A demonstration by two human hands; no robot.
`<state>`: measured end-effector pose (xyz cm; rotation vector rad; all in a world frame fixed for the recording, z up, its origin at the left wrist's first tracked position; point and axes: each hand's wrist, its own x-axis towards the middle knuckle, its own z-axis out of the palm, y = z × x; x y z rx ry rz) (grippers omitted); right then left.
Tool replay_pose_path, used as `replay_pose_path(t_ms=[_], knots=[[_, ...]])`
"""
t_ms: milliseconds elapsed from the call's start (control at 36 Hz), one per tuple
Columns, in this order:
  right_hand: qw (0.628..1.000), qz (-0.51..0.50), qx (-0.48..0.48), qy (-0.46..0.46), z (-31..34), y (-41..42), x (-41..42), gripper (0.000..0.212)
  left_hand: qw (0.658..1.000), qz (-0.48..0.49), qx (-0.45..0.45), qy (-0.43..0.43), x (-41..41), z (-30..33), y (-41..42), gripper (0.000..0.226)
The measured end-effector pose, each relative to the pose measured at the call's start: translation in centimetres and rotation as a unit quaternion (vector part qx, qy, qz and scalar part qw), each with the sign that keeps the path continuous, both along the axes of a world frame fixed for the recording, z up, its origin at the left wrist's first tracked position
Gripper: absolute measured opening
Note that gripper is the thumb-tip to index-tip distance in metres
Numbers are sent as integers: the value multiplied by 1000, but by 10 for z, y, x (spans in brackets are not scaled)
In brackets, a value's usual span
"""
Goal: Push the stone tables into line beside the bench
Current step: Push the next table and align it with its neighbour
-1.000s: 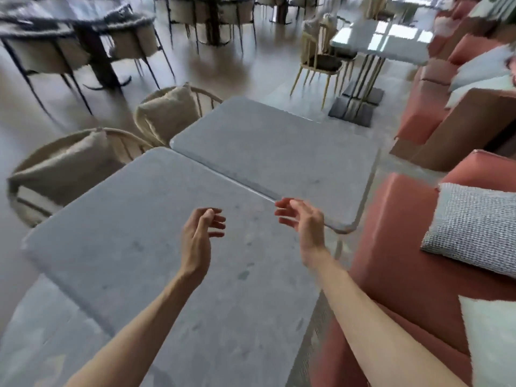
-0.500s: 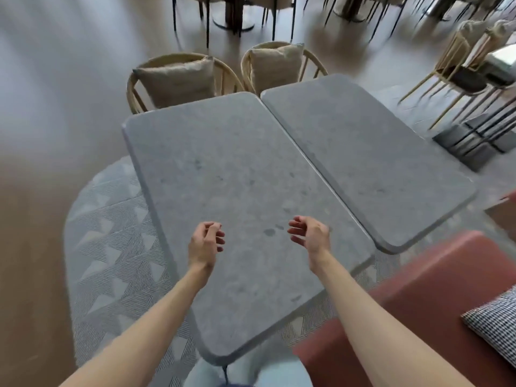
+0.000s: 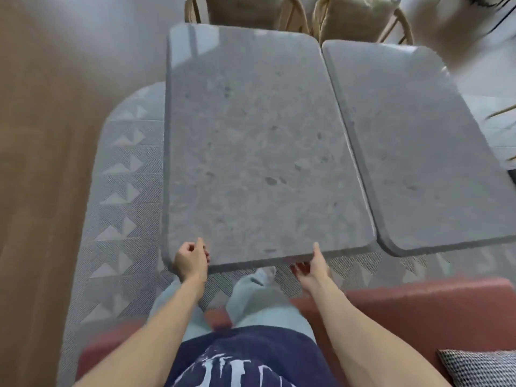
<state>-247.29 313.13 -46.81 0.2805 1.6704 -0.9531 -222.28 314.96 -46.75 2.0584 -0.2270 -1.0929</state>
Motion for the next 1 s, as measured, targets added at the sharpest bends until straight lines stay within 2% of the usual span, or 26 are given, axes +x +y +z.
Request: replay_pose_path(t_ms=[111,167,222,306,361,444,556,722,1000], knots=[[996,-36,-43,-75,-6,-13,-30,51,994,102,30,-38,-28,-5,12,31],[992,-59,-48,-98,-7,-19,-46,53,983,168,64,-20,-47,-7,16,32],[988,-86,-57,-113,-11,-23,-67,53,968,233,84,44,-74,-7,20,38],[981,-118,-81,-133,-19,-26,-90,53,926,298,67,222,-99,-10,21,58],[976,-114,-96,-156,-27,-25,-106,53,892,305,13,334,-110,-15,18,70],[975,-88,-99,-178,-34,-22,-120,45,855,322,-78,398,-120,-20,12,71],[976,-64,-95,-184,-34,-24,-125,35,851,337,-107,388,-132,-21,4,65],[975,-49,-97,-193,-30,-26,-128,38,847,353,-115,379,-135,-16,2,53],[975,-36,-89,-201,-29,-23,-133,31,848,341,-110,391,-131,-26,6,58]])
